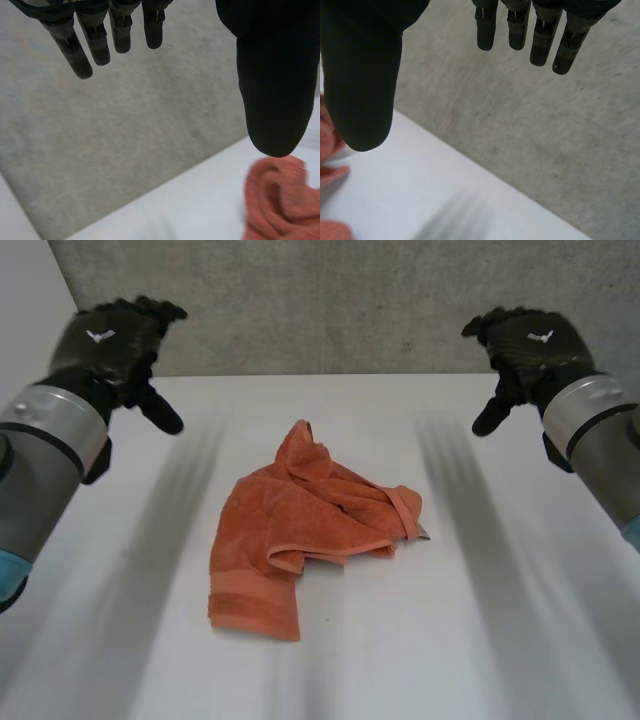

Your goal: Fold the laundry

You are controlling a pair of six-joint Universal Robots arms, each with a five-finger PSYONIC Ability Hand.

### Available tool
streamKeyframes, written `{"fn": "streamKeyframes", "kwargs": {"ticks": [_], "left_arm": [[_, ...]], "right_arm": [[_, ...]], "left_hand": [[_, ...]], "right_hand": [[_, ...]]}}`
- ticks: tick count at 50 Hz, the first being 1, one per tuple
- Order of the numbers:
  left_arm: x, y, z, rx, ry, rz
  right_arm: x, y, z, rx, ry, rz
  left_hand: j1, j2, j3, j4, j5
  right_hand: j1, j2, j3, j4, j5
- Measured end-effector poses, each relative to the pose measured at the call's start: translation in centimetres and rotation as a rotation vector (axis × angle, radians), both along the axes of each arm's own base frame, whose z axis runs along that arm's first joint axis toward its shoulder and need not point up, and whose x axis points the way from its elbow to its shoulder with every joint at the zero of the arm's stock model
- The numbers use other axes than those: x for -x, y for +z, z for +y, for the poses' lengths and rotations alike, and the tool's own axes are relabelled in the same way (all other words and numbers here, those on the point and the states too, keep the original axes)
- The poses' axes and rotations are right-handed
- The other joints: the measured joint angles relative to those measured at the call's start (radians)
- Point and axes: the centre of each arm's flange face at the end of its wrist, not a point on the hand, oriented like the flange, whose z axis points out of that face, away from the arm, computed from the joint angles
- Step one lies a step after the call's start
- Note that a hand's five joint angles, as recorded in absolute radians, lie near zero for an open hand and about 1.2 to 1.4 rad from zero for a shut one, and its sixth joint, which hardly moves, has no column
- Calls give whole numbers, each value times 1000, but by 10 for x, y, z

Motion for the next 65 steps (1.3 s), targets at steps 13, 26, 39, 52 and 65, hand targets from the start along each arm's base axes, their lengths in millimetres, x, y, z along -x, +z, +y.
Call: {"fn": "streamKeyframes", "kwargs": {"ticks": [13,26,39,52,65], "left_arm": [[44,-75,33,-262,-205,-112],[81,-142,40,-284,-267,-144],[90,-139,26,-193,-228,-109],[42,-39,2,57,-4,33],[22,-7,64,125,-116,59]], "right_arm": [[-46,-80,18,-319,117,-1],[-74,-163,-1,-492,105,-89],[-71,-64,-14,-115,101,-253],[-35,23,3,123,81,-318],[-23,45,24,135,108,-132]], "left_hand": [[0,0,0,0,0],[284,247,233,247,232],[932,992,973,987,908],[932,994,974,988,908],[932,996,977,988,908]], "right_hand": [[0,0,0,0,0],[376,409,384,371,354],[713,958,961,957,895],[713,958,966,957,908],[713,958,967,957,909]]}}
